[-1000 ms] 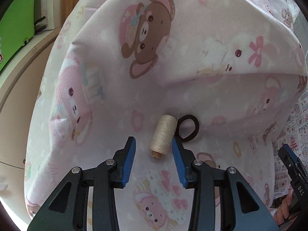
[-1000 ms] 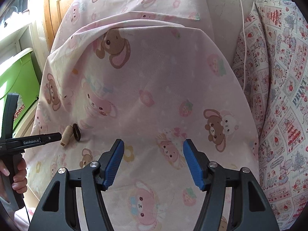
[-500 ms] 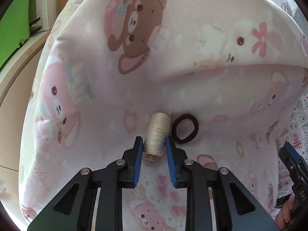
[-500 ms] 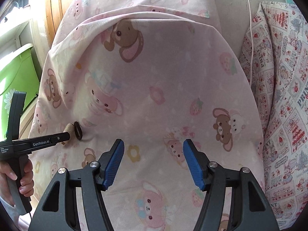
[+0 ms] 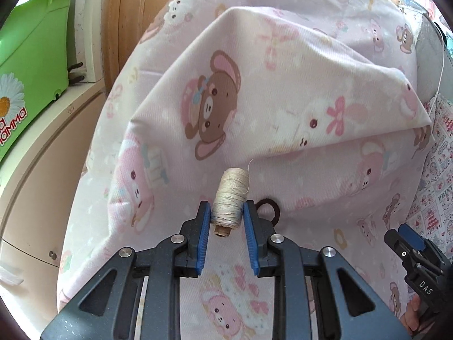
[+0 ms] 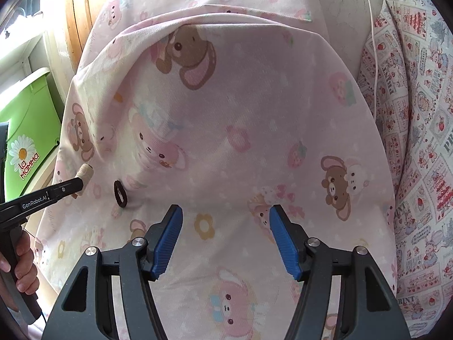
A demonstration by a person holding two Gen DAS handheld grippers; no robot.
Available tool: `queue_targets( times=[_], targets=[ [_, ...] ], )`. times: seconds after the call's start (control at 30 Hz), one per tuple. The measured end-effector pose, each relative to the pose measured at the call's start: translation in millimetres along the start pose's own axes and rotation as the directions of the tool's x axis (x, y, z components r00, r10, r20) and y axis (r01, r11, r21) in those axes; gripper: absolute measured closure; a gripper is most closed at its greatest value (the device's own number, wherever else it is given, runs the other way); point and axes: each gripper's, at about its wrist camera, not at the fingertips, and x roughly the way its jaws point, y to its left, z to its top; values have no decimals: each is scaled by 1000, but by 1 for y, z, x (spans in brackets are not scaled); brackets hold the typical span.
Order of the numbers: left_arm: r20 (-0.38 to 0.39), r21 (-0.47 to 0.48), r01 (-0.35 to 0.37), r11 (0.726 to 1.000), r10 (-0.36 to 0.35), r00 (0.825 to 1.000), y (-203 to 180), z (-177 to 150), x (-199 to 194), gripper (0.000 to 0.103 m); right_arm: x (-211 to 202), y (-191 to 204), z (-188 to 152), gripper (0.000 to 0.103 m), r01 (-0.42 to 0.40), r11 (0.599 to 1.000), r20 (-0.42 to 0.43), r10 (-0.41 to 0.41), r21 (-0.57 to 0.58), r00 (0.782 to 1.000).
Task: Collect trash
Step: 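Grasp the black hair tie with the right tool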
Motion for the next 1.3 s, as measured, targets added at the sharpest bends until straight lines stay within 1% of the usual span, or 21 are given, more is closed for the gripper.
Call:
queue_targets(
  times=[0.1,0.2,0.27,0.47,0.63,0.7,0.73,0.77,0.8,0.9,0.93,1.03,1.2,1.3],
  targets=[
    [24,14,-20,1000,20,1000,1,3,-9,80,0,4,0,37,-16,1000,1,16,3,1000],
    [28,25,-47,999,46,999,8,2,-15,80,1,9,1,37,-37,999,2,37,2,999],
    [27,23,-51,998,51,998,11,1,-16,80,1,15,1,37,-56,998,1,56,-6,998],
    [51,35,-69,997,67,996,16,1,-26,80,1,36,3,37,-153,986,1,153,-65,988],
    [56,36,-77,996,75,996,18,1,-30,80,7,44,8,37,-284,958,-26,283,-35,959],
    [53,36,-83,996,81,995,19,1,-29,80,12,44,10,41,-322,947,-43,322,14,946],
    [51,36,-88,995,86,995,19,-1,-29,80,15,43,11,45,-346,937,-55,348,46,936],
    [48,36,-93,995,92,995,19,-3,-28,80,17,42,12,46,-370,926,-60,375,77,925],
    [44,34,-96,995,95,995,20,-4,-27,80,20,42,13,46,-383,918,-61,390,98,919],
    [39,33,-91,995,90,995,21,-5,-25,80,30,48,15,48,-356,929,-68,364,103,929],
    [40,36,-93,995,91,995,22,-5,-25,80,34,52,15,52,-354,930,-78,362,103,929],
    [43,36,-97,995,95,995,23,-5,-26,80,50,69,13,53,-363,928,-113,370,80,922],
    [21,-13,-97,995,98,995,31,-5,-23,80,76,103,9,53,-337,942,-151,332,-1,931],
    [17,-31,-103,994,104,994,35,-5,-22,80,90,110,7,55,-309,951,-154,307,11,939]
  ],
)
